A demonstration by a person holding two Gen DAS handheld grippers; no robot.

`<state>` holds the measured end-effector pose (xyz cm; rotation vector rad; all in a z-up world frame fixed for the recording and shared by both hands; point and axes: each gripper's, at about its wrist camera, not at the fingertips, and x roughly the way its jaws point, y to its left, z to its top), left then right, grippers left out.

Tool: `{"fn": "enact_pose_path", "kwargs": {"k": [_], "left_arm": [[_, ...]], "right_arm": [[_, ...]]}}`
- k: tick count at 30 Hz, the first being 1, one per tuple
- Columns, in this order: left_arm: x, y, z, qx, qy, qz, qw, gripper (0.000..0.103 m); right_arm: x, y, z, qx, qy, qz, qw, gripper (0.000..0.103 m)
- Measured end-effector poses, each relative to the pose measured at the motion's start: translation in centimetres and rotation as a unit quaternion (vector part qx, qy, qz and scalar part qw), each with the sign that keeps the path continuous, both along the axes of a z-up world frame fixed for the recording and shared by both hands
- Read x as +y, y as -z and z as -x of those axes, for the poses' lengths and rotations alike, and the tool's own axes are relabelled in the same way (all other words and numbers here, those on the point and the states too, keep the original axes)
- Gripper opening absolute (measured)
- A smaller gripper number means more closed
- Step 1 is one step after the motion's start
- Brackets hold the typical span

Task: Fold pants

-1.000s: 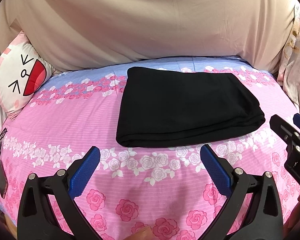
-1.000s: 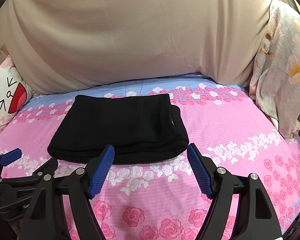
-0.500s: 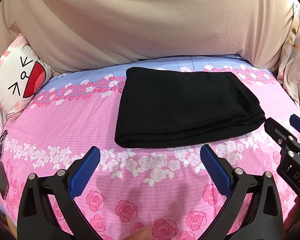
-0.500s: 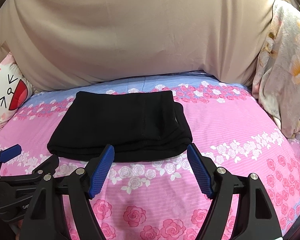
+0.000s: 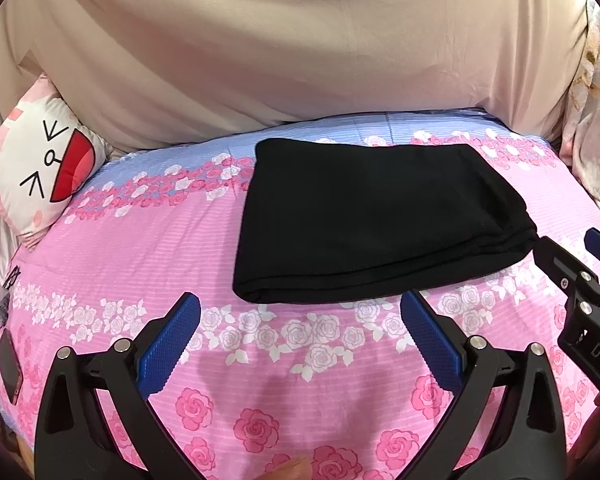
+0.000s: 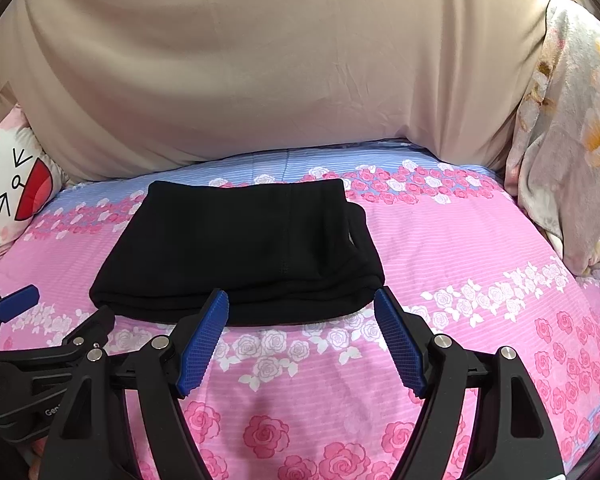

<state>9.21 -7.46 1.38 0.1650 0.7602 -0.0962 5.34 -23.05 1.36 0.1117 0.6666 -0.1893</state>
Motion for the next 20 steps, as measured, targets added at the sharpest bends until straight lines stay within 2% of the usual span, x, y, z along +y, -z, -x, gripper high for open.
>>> {"fn": "enact_pose_path", "kwargs": {"k": [4, 9, 13, 15, 20], "left_arm": [[0.1, -0.3, 0.0, -0.008, -0.002, 0.003, 1.0, 0.098], [0.3, -0.1, -0.2, 0.003, 0.033, 0.042, 0.9986, 0.098], [-0.4, 0.1, 0.3, -0.013, 0.027, 0.014, 0.9994, 0.098], [-0.5, 0.1, 0.4, -0.007, 0.016, -0.002, 0.9999, 0.098], [-0.3, 0.1, 0.8, -0.002, 0.009, -0.005, 0.9999, 0.098]], "right_arm": [[-0.1, 0.1, -0.2, 0.003, 0.0, 0.0, 1.0, 0.073], [-0.2, 0.2, -0.1, 0.003, -0.001, -0.001, 1.0, 0.073], [-0.4, 0.4, -0.1, 0.006, 0.0, -0.003, 1.0, 0.073], [-0.6, 0.4, 0.1, 0.004, 0.002, -0.003, 1.0, 0.073], [-0.8, 0.3, 0.4, 0.003, 0.002, -0.004, 1.0, 0.073]]}}
